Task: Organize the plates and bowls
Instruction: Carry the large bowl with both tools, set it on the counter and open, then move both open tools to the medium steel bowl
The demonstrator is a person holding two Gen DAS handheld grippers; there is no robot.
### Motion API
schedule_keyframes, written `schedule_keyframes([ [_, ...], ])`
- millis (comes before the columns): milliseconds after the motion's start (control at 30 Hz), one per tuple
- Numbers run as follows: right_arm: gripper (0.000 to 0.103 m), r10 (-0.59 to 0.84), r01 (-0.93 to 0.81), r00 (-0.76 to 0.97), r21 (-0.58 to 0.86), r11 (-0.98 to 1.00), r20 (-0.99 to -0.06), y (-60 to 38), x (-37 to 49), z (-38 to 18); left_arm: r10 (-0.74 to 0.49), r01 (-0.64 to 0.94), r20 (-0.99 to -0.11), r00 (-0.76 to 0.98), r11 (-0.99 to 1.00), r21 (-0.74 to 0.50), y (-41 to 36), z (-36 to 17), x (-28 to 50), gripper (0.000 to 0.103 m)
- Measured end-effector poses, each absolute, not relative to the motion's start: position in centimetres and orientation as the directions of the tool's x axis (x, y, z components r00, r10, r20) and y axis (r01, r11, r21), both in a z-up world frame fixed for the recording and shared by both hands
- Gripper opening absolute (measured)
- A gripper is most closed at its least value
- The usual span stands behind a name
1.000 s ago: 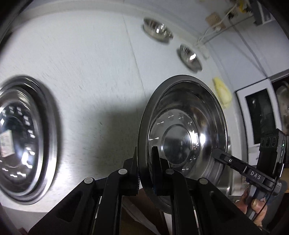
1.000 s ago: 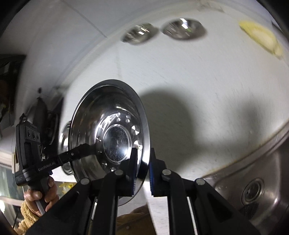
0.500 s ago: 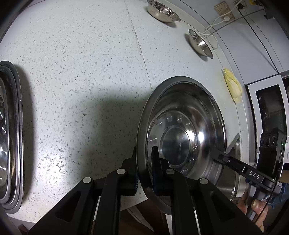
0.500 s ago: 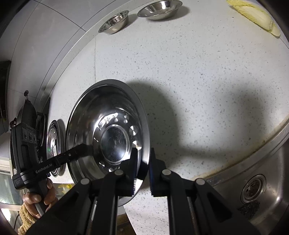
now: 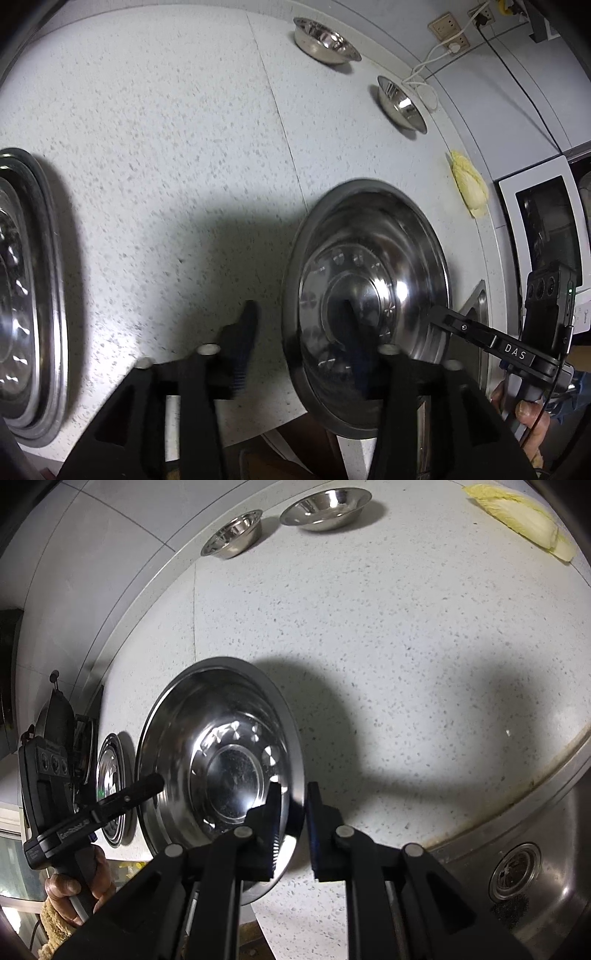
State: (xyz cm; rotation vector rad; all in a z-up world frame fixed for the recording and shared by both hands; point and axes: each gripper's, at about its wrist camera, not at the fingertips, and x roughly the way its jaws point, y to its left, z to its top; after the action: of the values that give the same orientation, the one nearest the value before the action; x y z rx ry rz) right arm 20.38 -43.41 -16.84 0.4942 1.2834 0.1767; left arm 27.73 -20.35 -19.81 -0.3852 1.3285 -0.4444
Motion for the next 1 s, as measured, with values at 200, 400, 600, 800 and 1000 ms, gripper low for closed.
schedule_keyframes([
  [200,0.041,0.399,0.175,0.313,0.465,0.868,-0.862,-45.0,20.9,-16.0,-0.494,0.088,-0.845,0.206,0.869,-0.487,-18.3,-18.8,28.2,0.069],
  [400,0.047,0.374,0.208,0.326,0.452,0.867,-0.868,-48.0,23.4,-15.0,-0.482,0.056,-0.847,0.224,0.874,-0.483,-16.9,-17.2,30.9,0.079],
  [600,0.048,0.397,0.246,0.357,0.495,0.833,-0.845,-51.8,29.5,-14.5,-0.507,0.067,-0.837,0.203,0.86,-0.505,-20.5,-15.4,36.5,0.085],
  [800,0.05,0.418,0.274,0.381,0.533,0.801,-0.825,-55.4,37.8,-14.9,-0.512,0.076,-0.845,0.156,0.859,-0.507,-26.8,-16.0,43.0,0.095],
  [1000,0.052,0.413,0.285,0.4,0.539,0.792,-0.818,-57.0,43.7,-15.6,-0.528,0.031,-0.837,0.144,0.848,-0.53,-31.8,-17.7,48.1,0.095],
])
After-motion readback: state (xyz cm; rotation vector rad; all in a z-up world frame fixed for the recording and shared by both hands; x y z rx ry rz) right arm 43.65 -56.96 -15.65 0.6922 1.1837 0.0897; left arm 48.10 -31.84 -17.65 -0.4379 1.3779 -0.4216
